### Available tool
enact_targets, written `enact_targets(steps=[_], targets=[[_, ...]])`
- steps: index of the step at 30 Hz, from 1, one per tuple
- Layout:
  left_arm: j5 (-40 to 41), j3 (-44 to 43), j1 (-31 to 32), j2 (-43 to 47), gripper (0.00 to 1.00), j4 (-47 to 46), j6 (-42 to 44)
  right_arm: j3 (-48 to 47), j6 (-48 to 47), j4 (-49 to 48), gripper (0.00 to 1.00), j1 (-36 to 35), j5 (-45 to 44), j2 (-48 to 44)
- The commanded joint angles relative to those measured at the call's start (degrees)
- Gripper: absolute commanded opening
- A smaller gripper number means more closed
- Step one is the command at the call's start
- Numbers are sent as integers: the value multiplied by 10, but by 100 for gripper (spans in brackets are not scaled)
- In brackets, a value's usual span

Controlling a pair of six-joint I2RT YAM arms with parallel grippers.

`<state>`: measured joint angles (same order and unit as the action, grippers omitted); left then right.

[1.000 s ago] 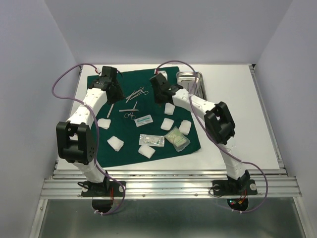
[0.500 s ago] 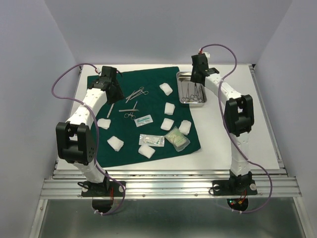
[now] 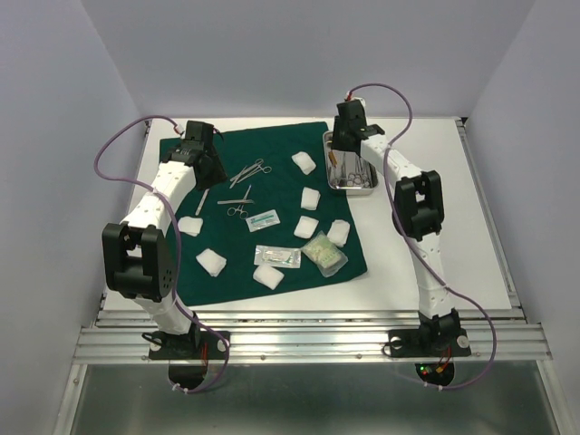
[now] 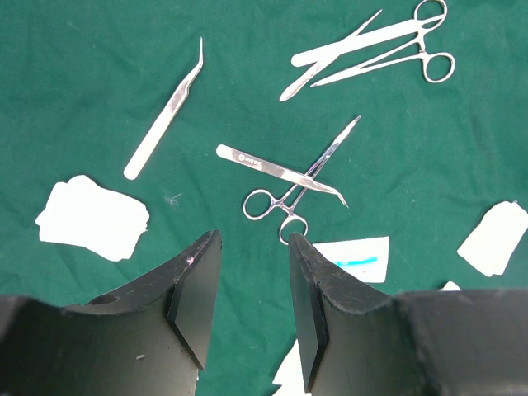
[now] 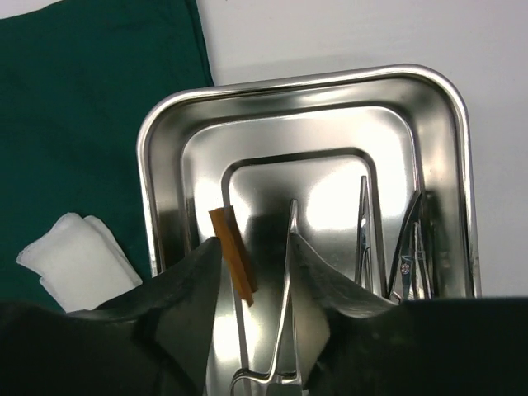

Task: Prepare the surgical pack
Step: Place the medical item in the container.

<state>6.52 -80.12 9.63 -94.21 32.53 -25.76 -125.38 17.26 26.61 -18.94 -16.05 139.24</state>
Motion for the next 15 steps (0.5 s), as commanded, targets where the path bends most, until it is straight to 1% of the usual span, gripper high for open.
enact_targets(steps=[1,5,9,12,15], targets=[[17,-6,-5,25,49,3,6,-21,2,-15,50,1,30,-36],[20,-3,-8,26,49,3,5,24,-24,-39,52,-36,-1,-89],[35,-6,-10,30,49,9,5,60,-44,-51,52,-82,-9,-119],[38,-9,-15,37,49,11,7,73,-62,-57,52,-121,-13,-122],[38,-8,-22,45,49,16,8,53,-75,-53,52,-152,-3,-103]])
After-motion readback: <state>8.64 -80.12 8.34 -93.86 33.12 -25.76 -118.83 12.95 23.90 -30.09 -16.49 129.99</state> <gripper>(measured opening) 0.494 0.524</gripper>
